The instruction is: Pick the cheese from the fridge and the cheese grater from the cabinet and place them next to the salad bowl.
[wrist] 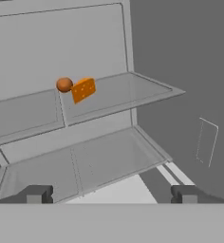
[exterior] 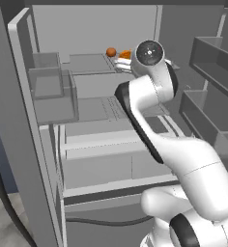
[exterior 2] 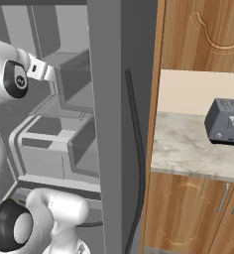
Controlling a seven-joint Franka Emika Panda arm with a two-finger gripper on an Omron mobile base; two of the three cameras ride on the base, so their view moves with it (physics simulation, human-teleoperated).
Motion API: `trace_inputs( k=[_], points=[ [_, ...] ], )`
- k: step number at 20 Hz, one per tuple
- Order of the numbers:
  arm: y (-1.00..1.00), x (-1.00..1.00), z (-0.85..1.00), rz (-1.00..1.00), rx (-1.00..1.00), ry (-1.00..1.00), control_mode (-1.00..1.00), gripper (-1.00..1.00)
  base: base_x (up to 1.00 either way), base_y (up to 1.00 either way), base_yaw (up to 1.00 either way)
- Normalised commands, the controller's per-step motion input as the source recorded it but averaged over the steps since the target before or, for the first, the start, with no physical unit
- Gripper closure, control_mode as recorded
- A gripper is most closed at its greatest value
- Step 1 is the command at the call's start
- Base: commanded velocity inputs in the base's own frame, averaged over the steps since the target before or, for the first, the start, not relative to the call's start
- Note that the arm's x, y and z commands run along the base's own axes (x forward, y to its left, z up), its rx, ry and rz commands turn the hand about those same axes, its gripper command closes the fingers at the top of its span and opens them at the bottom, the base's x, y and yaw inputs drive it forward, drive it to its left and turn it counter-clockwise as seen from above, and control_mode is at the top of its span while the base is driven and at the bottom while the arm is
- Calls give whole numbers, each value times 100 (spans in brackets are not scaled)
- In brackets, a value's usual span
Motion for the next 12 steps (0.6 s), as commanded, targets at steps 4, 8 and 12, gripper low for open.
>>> trace_inputs(
  k=[4, 8, 12],
  points=[
    [-18, 49, 5, 0, 8, 9, -100, -100, 0, 0, 0],
    [-21, 66, 0, 0, 5, 11, -100, -100, 0, 0, 0],
    [-10, 82, 0, 0, 1, 5, -100, -100, 0, 0, 0]
  ],
)
